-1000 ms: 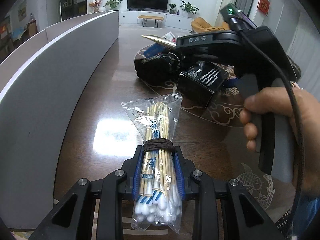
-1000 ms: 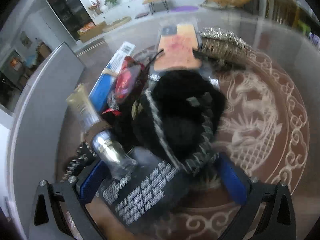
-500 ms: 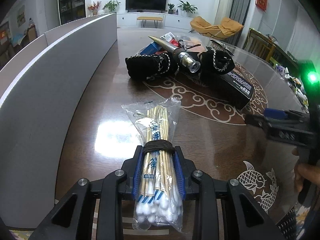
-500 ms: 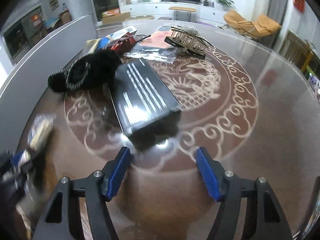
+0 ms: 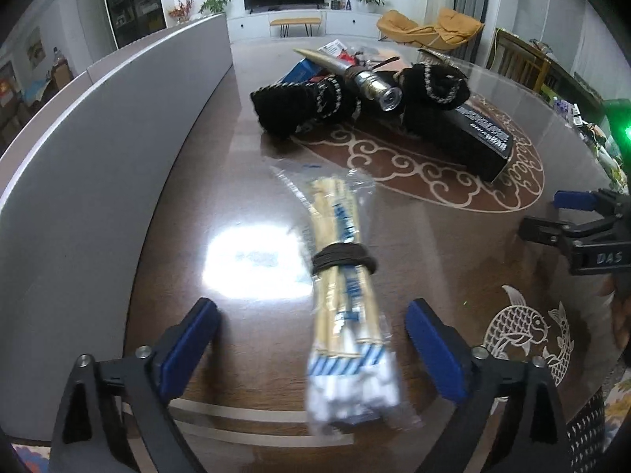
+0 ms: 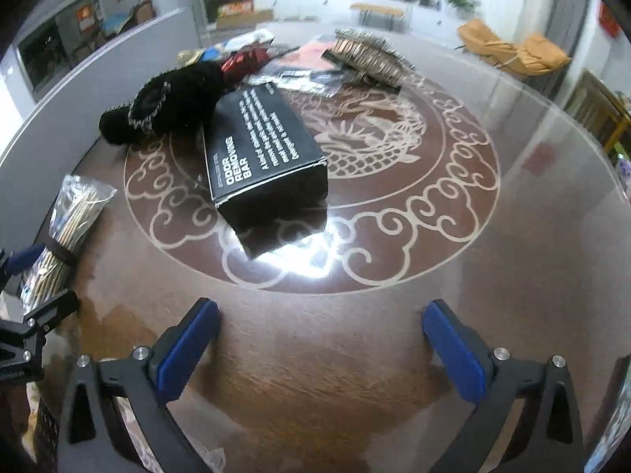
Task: Organize objects
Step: 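Grasp the black odor removing bar box with the right gripper while the left holds the swabs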
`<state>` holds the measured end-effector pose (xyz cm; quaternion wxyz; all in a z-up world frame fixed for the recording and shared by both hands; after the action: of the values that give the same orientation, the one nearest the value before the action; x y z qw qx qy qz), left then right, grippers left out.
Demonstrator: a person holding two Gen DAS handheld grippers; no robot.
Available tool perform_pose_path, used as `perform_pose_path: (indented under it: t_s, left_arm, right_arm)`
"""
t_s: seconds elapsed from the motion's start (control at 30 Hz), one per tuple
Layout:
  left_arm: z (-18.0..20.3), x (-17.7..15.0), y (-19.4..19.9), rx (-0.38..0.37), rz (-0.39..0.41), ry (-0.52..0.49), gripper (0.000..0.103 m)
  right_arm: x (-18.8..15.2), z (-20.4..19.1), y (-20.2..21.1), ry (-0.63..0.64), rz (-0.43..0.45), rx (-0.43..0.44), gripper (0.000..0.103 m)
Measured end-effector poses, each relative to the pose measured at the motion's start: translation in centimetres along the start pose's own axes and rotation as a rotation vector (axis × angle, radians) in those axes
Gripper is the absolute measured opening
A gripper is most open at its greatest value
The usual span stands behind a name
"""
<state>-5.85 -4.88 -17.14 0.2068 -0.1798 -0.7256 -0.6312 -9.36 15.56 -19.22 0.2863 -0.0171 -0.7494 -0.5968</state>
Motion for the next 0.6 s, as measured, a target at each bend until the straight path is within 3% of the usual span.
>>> perform_pose_path:
  t_s: [0.13, 0.27, 0.43, 0.5, 0.53, 0.57, 0.6]
  left_arm:
    - [-0.9, 0.0, -0.2, 0.000, -0.011, -0.002, 0.099]
    - [-1.0, -0.1, -0.2, -0.003, -0.013, -0.008, 0.099]
    - [-1.0, -0.1, -0.1, -0.009, -0.011, -0.015, 0.095]
    - [-0.8, 0.3, 0.4, -0.016, 0.021, -0.022, 0.064]
    - [-0.6, 0.4, 0.7, -0.023, 0.035, -0.034, 0.033]
    - [-0.5, 0.5, 0.9, -0.031, 0.037, -0.044, 0.028]
    - [-0.6, 0.5, 1.0, -0.036, 0.045, -0.041, 0.028]
  right_arm:
    - [0.4, 0.6, 0.3, 0.009, -0.073, 0.011, 0.103]
    - [2.6, -0.5, 1.0, 0.044, -0.059, 0.023, 0.103]
    - [7.8, -2.7, 0.1, 0.093, -0.018, 0.013, 0.103]
    - [9.6, -3.7, -1.5, 0.123, -0.040, 0.031, 0.100]
    - [10.1, -4.2, -2.3, 0.151, -0.062, 0.049, 0.076]
    - [10.1, -4.5, -3.1, 0.174, -0.101, 0.034, 0.061]
    - [10.1, -4.5, -3.5, 0.179, -0.119, 0.028, 0.059]
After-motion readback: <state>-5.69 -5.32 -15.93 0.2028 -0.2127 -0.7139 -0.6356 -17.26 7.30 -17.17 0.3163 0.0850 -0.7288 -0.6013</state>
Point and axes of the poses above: each gripper's, at about its wrist camera, not at the fingertips, and y roughly against the way its jaws point, z to its right, x to its top, the point moved 6 cm from there along -y, roughly the way its jaws point, and after that the axes turned 8 degrees about x, right-handed, at the moved point
